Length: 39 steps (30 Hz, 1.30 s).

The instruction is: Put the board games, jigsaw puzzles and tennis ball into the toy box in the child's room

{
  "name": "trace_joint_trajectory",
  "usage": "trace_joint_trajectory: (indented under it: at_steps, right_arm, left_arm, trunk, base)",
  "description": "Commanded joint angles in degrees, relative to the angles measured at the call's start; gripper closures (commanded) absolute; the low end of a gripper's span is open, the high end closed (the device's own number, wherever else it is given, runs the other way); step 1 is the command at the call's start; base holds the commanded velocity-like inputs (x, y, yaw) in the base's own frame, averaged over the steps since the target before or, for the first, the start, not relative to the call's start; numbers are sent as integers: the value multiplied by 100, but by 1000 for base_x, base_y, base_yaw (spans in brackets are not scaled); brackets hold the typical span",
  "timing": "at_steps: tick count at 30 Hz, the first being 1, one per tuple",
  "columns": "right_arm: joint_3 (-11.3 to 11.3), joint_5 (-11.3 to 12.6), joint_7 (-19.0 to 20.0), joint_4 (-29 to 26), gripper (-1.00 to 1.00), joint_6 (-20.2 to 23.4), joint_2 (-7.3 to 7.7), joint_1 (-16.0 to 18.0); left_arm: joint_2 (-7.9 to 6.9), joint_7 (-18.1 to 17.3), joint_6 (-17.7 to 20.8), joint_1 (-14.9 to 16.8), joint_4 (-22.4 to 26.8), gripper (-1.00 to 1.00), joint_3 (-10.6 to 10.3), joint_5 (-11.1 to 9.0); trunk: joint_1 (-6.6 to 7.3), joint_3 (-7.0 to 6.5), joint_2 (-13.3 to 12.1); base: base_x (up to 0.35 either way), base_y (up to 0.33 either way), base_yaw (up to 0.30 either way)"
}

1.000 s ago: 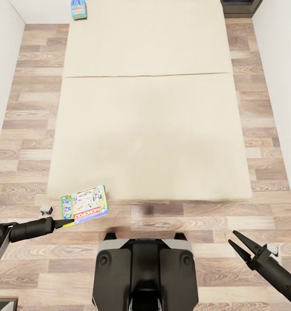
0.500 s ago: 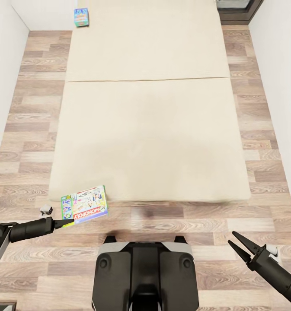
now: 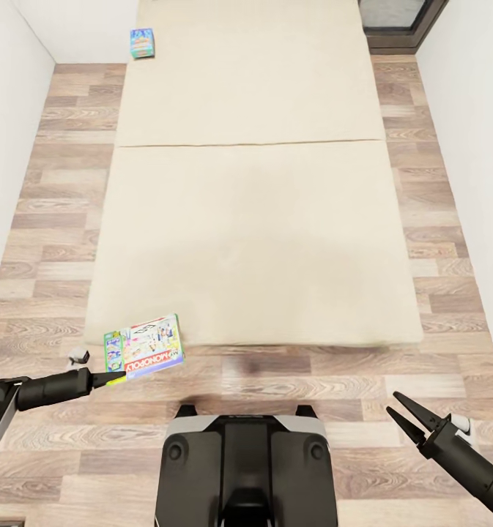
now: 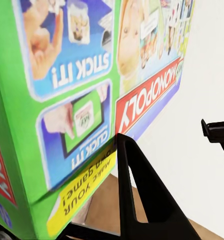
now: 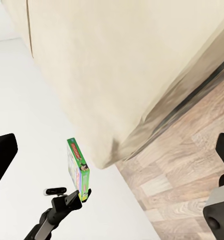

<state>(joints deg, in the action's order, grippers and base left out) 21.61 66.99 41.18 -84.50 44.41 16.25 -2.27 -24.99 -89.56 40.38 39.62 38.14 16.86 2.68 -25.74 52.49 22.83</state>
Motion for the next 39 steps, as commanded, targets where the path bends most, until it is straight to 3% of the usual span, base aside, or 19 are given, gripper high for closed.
trace_joint_trajectory:
  at_steps: [1, 39]
  right_arm:
    - [6, 23, -1, -4, -100, 33, 1, -2]
    - [10, 15, 48, -5, -100, 33, 1, -14]
  left_arm:
    - [5, -44, 46, 2, 1, 100, 10, 30]
    - [-57, -44, 47, 2, 1, 100, 10, 26]
  trunk:
    - [-4, -4, 9]
    - [-4, -367, 9]
  base:
    - [0, 0, 0]
    - [0, 0, 0]
